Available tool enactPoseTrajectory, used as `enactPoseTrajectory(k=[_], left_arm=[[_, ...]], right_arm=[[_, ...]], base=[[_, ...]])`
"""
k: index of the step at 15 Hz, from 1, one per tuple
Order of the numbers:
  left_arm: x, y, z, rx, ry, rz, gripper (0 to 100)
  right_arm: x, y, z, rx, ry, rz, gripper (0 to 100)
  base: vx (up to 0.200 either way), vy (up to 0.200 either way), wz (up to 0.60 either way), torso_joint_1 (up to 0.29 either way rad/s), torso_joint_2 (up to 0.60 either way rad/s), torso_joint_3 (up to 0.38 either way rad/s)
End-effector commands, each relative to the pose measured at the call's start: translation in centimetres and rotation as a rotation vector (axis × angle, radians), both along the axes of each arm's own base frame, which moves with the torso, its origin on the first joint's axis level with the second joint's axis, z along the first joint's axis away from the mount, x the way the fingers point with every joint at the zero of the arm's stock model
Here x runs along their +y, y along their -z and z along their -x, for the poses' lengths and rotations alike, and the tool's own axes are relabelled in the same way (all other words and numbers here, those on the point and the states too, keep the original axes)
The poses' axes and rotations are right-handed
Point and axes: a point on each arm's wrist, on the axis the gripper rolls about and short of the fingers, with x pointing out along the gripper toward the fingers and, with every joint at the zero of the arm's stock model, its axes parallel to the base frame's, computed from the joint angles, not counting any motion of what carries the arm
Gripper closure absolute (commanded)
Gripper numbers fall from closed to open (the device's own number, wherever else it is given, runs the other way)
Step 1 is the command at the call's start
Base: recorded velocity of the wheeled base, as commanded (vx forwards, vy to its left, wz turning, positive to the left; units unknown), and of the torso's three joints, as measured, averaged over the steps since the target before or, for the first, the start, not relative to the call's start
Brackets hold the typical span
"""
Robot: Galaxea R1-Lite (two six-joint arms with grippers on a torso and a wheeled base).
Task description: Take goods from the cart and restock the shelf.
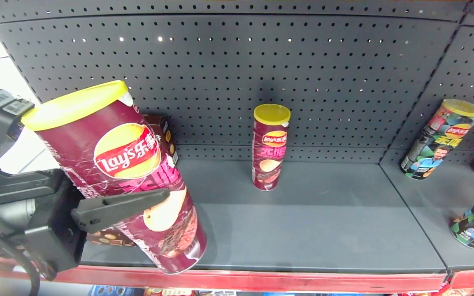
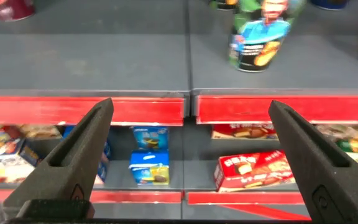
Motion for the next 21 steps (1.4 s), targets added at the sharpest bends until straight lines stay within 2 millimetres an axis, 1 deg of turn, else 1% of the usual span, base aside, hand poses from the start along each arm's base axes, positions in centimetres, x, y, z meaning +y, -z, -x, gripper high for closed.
enactPoseTrajectory(k=[1,2,3,4,5,6,8,9,10,11,12,13,14,15,16,18,19,21], left_arm=[[0.0,0.1,0.1,0.005,-0.017,-0.003,100],[0.1,0.4,0.1,0.011,-0.033,-0.004,100],[0.1,0.5,0.1,0.012,-0.039,-0.004,100],[0.1,0.5,0.0,0.017,-0.039,-0.006,100],[0.1,0.6,0.1,0.018,-0.039,-0.006,100],[0.1,0.6,0.1,0.015,-0.039,-0.005,100],[0.1,0.9,0.2,0.028,-0.04,-0.007,100],[0.2,0.9,0.1,0.032,-0.054,-0.008,100],[0.2,0.6,0.0,0.022,-0.06,-0.005,100],[0.2,0.5,0.0,0.016,-0.06,-0.003,100],[0.2,0.4,-0.1,0.016,-0.063,-0.001,100],[0.2,0.4,-0.1,0.018,-0.065,-0.002,100],[0.2,0.3,-0.1,0.016,-0.063,-0.001,100],[0.2,0.3,-0.1,0.016,-0.063,-0.001,100],[0.1,0.1,0.0,0.006,-0.056,0.003,100],[-0.1,-0.1,0.2,0.0,-0.045,0.005,100],[-0.1,-0.4,0.2,-0.009,-0.039,0.008,100],[-0.2,-0.4,0.2,-0.007,-0.039,0.008,100]], right_arm=[[0.0,0.0,0.0,0.005,-0.008,0.01,0],[0.0,-0.2,0.0,-0.007,-0.004,0.022,0],[0.0,-3.8,0.3,-0.052,-0.052,0.031,0],[0.2,-7.1,-1.6,0.05,-0.146,0.032,0],[0.3,-8.0,-2.0,0.037,-0.18,0.046,0],[0.5,-8.8,-2.7,0.047,-0.252,0.06,0],[0.6,-10.3,-4.3,0.102,-0.282,0.057,0],[0.8,-10.9,-5.6,0.138,-0.311,0.062,0],[1.0,-11.2,-6.6,0.132,-0.355,0.087,0],[1.4,-11.2,-7.9,0.128,-0.389,0.09,0],[1.6,-11.2,-8.5,0.09,-0.4,0.075,0],[1.9,-11.4,-9.4,0.106,-0.417,0.038,0],[2.2,-11.7,-9.8,0.116,-0.442,0.027,0],[2.2,-11.7,-9.8,0.116,-0.442,0.027,0],[3.0,-11.5,-11.9,0.184,-0.471,0.031,0],[3.5,-11.9,-13.6,0.152,-0.477,0.027,0],[4.3,-12.8,-15.9,0.103,-0.503,0.029,0],[5.4,-14.2,-18.3,0.071,-0.588,0.032,0]], base=[[0.0,0.0,0.0,0.0,0.0,0.0],[0.0,0.0,0.0,0.0,0.0,0.0],[0.0,0.0,0.0,0.0,0.0,0.0],[0.0,0.0,0.0,0.0,0.0,0.0],[0.0,0.0,0.0,0.0,0.0,0.0],[0.0,0.0,0.0,0.0,0.0,0.0],[0.0,0.0,0.0,0.0,0.0,0.0],[0.0,0.0,0.0,0.0,0.0,0.0],[0.0,0.0,0.0,0.0,0.0,0.0],[0.0,0.0,0.0,0.0,0.0,0.0],[0.0,0.0,0.0,0.0,0.0,0.0],[0.0,0.0,0.0,0.0,0.0,0.0],[0.0,0.0,0.0,0.0,0.0,0.0],[0.0,0.0,0.0,0.0,0.0,0.0],[0.0,0.0,0.0,0.0,0.0,0.0],[0.0,0.0,0.0,0.0,0.0,0.0],[0.0,0.0,0.0,0.0,0.0,0.0],[0.0,0.0,0.0,0.0,0.0,0.0]])
